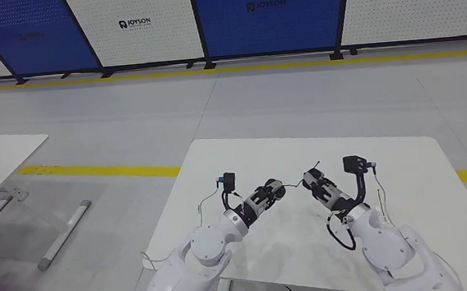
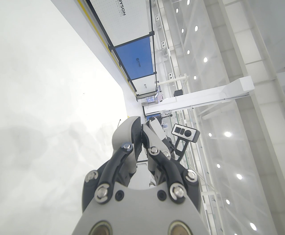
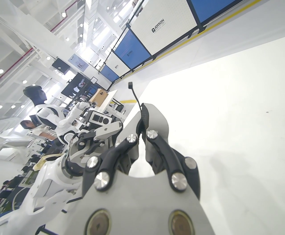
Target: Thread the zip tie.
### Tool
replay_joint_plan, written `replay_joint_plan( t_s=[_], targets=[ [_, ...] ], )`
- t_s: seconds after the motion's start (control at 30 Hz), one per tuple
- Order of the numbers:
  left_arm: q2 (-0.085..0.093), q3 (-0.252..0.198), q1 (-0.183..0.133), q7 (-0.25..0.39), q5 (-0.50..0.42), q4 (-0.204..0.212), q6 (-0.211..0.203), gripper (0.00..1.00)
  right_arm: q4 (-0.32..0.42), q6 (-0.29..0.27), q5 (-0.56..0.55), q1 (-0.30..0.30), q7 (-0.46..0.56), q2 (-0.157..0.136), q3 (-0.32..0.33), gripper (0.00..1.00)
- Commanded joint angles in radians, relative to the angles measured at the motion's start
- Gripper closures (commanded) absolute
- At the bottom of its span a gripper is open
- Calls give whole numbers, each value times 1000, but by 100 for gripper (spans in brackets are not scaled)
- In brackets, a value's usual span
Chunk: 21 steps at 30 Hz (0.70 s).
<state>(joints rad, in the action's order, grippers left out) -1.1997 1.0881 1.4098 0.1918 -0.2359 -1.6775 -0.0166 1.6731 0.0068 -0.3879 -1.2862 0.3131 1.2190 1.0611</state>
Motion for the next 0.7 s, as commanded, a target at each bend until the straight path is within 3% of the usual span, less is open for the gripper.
replay_joint_plan(
  t_s=[0.0,0.43,0.67],
  targets=[
    [0,0,0,0,0,0,0,100,-5,-2,9,0,-7,2,0,100],
    [0,0,0,0,0,0,0,100,-40,-19,27,10,24,14,-23,100],
    [0,0,0,0,0,0,0,100,-41,-36,60,1,7,16,4,100]
  ],
)
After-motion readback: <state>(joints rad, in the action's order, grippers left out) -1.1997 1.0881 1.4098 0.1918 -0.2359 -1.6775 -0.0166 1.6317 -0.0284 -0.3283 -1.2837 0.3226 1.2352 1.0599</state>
